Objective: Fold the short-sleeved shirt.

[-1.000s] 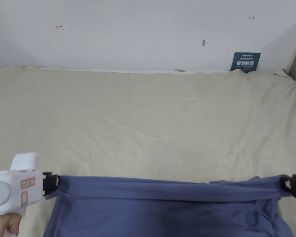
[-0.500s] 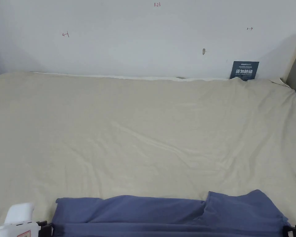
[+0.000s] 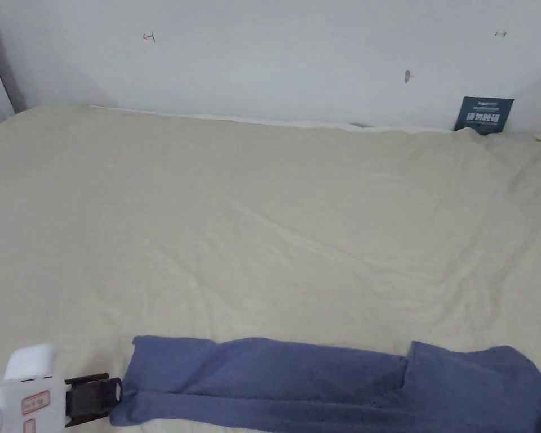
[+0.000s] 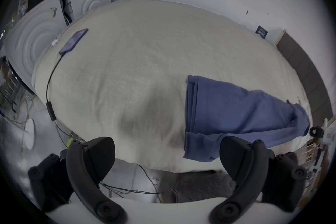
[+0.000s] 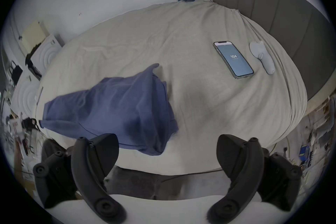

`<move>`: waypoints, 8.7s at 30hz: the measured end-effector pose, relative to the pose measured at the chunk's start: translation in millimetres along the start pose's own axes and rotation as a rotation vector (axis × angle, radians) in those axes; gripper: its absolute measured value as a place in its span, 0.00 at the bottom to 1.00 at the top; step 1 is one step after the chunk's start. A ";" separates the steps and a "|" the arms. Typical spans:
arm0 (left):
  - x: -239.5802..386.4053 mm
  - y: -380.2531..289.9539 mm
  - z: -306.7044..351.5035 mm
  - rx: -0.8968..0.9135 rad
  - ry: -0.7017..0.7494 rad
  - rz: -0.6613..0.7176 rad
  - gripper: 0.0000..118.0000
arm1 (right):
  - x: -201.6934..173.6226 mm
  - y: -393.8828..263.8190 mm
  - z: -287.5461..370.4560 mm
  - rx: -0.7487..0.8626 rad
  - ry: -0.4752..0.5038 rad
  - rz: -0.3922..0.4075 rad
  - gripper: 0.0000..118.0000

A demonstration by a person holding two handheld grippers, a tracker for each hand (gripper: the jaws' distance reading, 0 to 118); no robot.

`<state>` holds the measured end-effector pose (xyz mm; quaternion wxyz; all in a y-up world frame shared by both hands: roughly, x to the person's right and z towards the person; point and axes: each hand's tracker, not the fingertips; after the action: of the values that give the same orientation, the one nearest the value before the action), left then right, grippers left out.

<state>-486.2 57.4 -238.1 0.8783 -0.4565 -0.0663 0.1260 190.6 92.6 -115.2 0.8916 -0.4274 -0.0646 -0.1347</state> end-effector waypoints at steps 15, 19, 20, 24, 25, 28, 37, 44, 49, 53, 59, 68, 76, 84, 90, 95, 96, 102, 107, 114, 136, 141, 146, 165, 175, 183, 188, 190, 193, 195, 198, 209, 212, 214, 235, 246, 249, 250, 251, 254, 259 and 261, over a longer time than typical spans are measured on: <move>-25.9 64.6 -52.6 -0.113 -0.300 0.084 0.00 | -65.7 19.8 -2.0 0.024 0.053 0.052 0.00; -33.1 71.6 -70.6 -0.197 -0.399 0.093 1.00 | -71.1 26.0 -6.2 0.023 0.051 0.060 0.00; -35.0 68.2 -72.9 -0.232 -0.430 0.088 1.00 | -71.7 27.3 -7.0 0.025 0.052 0.058 0.00; -43.3 63.6 -100.6 -0.302 -0.550 0.123 1.00 | -72.8 27.9 -8.1 0.030 0.069 0.032 0.00; -43.9 62.3 -107.7 -0.321 -0.579 0.139 1.00 | -74.4 27.6 -8.8 0.031 0.065 0.033 0.00; -44.5 62.0 -121.1 -0.314 -0.720 0.197 1.00 | -84.1 26.2 -8.3 0.019 0.052 0.045 0.00; -22.1 61.3 -142.6 -0.396 -0.850 0.217 0.78 | -95.8 23.7 -5.3 0.014 0.069 0.043 0.00; -39.3 69.5 -117.5 -0.326 -0.648 0.213 0.04 | -90.9 27.6 -1.5 0.035 0.085 0.049 0.00; -69.1 87.3 -85.7 -0.228 -0.525 0.196 0.04 | -87.1 30.0 0.5 0.045 0.092 0.054 0.00; -90.8 101.8 -61.2 -0.203 -0.391 0.212 0.04 | -83.8 30.4 4.7 0.058 0.111 0.060 0.00; -52.2 119.8 -28.0 -0.164 -0.286 0.088 0.04 | -80.1 25.5 12.2 0.068 0.132 0.070 0.00; 90.8 131.4 20.6 -0.211 -0.080 -0.160 0.04 | -80.2 12.4 29.7 0.076 0.175 0.134 0.00; 226.1 110.1 -7.8 -0.252 0.061 -0.396 0.04 | -73.4 4.8 42.8 0.098 0.256 0.158 0.00; 366.5 29.8 -115.5 -0.276 -0.062 -0.568 0.86 | -67.6 -6.2 34.3 0.069 0.272 0.122 0.00; 328.3 37.7 -79.4 -0.190 -0.255 -0.435 0.05 | -57.5 -17.7 44.4 0.055 0.282 0.084 0.00; 224.1 58.8 -60.6 -0.178 0.137 -0.395 0.00 | -58.9 -14.6 37.6 0.039 0.303 0.086 0.00; 206.1 55.9 -65.7 -0.187 0.322 -0.415 0.00 | -61.3 -13.5 34.8 0.037 0.309 0.090 0.00; 226.8 1.2 -123.2 -0.275 0.602 -0.555 0.00 | -72.9 -12.2 33.4 0.025 0.342 0.105 0.00; 362.3 -67.6 -141.2 -0.169 0.423 -0.806 0.00 | -63.3 -16.5 48.6 0.036 0.332 0.092 0.00; 398.8 -28.8 -90.8 -0.131 -0.064 -0.559 0.00 | -50.9 -14.8 64.7 0.058 0.268 0.056 0.00; 47.5 50.8 -140.2 -0.394 -0.703 0.201 0.95 | -150.7 17.2 -10.9 -0.017 0.318 0.081 0.00; 49.6 38.1 -173.0 -0.408 -0.884 0.300 0.84 | -146.8 21.8 -16.6 -0.036 0.302 0.067 0.00; 47.7 33.0 -180.3 -0.350 -0.713 0.224 0.06 | -150.5 23.0 -12.5 -0.042 0.285 0.058 0.00; -36.8 118.2 3.7 -0.128 -0.248 0.124 0.06 | -158.7 36.2 0.8 0.017 0.332 0.146 0.00; 113.4 116.9 24.6 -0.179 0.094 -0.303 0.06 | -137.5 22.0 28.5 0.145 0.226 0.250 0.00; 228.9 92.4 -18.4 -0.277 0.170 -0.576 0.06 | -101.6 15.3 48.6 0.164 0.220 0.223 0.00; 302.0 45.7 -70.8 -0.323 0.280 -0.760 0.08 | -85.1 8.4 56.2 0.186 0.228 0.175 0.00; 335.5 15.4 -100.3 -0.331 0.254 -0.836 0.71 | -80.6 5.0 54.6 0.182 0.227 0.144 0.00; 352.7 -12.2 -115.1 -0.369 -0.061 -0.738 0.90 | -74.4 0.8 57.2 0.168 0.219 0.110 0.00; 357.3 -9.1 -96.2 -0.441 -0.117 -0.601 0.83 | -70.3 -1.0 61.2 0.172 0.220 0.099 0.00; 330.8 15.5 -52.0 -0.297 -0.260 -0.605 0.00 | -66.4 1.2 61.8 0.168 0.217 0.092 0.00; 229.2 10.8 -134.8 -0.228 0.776 -0.625 0.00 | -74.7 1.5 54.3 0.155 0.292 0.095 0.00; 297.4 -43.3 -151.7 -0.199 0.786 -0.824 0.00 | -70.8 -3.9 59.6 0.151 0.288 0.089 0.00; 351.1 -64.1 -146.4 -0.063 0.669 -0.897 0.00 | -69.0 -3.8 60.0 0.142 0.266 0.073 0.00; 43.7 72.7 -72.3 -0.247 -0.289 0.003 0.00 | -253.5 3.2 -201.3 -0.285 0.842 -0.178 0.00; 37.0 60.8 -159.6 -0.395 -0.761 0.138 1.00 | -219.5 -25.6 -232.5 -0.385 0.952 -0.389 0.00; 45.8 58.8 -175.0 -0.418 -0.866 0.217 1.00 | -219.4 -26.3 -233.6 -0.387 0.956 -0.394 0.00; 43.3 55.6 -180.7 -0.423 -0.872 0.199 1.00 | -219.0 -26.6 -234.1 -0.388 0.958 -0.397 0.00; 48.1 53.4 -180.9 -0.412 -0.876 0.180 1.00 | -220.2 -26.7 -232.3 -0.388 0.957 -0.396 0.00; 53.2 57.8 -174.1 -0.424 -0.858 0.122 0.86 | -222.6 -23.6 -228.0 -0.388 0.937 -0.379 0.00; 21.3 61.4 -165.1 -0.449 -0.772 0.181 0.17 | -227.0 -14.6 -215.4 -0.388 0.880 -0.295 0.00; 18.1 68.5 -150.9 -0.380 -0.708 0.089 0.17 | -229.6 -7.3 -205.0 -0.370 0.858 -0.233 0.00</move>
<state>-444.9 -18.2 -380.7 0.6946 -0.5417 -0.3671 0.2990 -31.0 -29.2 -291.0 0.7259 -0.4747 0.2865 -0.4069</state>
